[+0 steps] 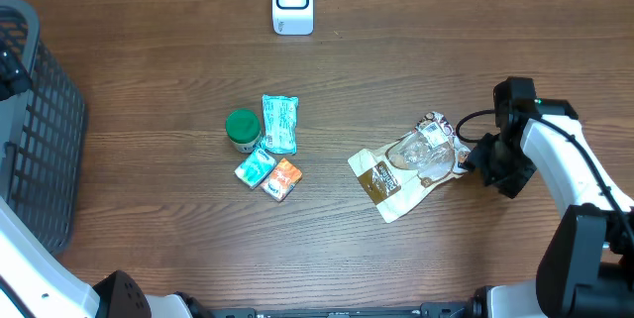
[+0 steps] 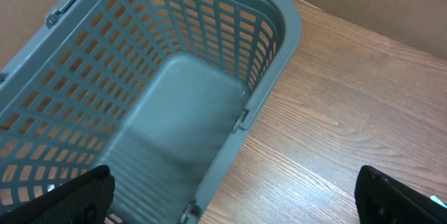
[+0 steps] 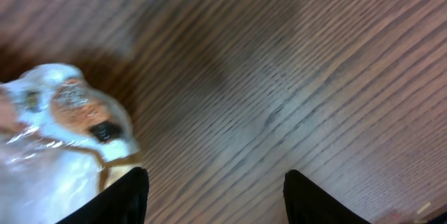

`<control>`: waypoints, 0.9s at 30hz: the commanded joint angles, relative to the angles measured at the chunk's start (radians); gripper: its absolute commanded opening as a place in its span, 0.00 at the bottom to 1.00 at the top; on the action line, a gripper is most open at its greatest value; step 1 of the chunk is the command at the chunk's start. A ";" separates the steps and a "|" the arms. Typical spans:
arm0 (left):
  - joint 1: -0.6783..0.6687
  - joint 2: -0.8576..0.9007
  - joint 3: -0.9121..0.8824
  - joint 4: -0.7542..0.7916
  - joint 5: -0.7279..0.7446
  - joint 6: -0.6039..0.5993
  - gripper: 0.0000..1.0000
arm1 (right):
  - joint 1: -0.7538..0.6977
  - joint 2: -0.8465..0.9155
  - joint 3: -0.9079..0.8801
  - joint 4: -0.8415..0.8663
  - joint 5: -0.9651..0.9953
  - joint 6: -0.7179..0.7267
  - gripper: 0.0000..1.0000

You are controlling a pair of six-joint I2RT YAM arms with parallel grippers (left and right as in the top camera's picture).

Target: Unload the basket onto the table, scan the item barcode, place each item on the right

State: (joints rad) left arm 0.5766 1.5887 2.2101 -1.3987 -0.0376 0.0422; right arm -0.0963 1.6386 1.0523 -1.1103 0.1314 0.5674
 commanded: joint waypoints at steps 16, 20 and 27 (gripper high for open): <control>0.001 -0.005 -0.005 0.003 0.008 -0.017 0.99 | 0.001 0.103 -0.082 0.319 -0.211 -0.163 0.61; 0.001 -0.005 -0.005 0.003 0.008 -0.017 0.99 | 0.001 0.103 -0.082 0.439 -0.384 -0.262 0.64; 0.001 -0.005 -0.005 0.003 0.008 -0.016 1.00 | 0.035 0.103 -0.082 0.561 -0.508 -0.340 0.72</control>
State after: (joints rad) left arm 0.5766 1.5887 2.2101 -1.3987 -0.0376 0.0422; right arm -0.0856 1.7401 0.9710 -0.5640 -0.2878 0.2882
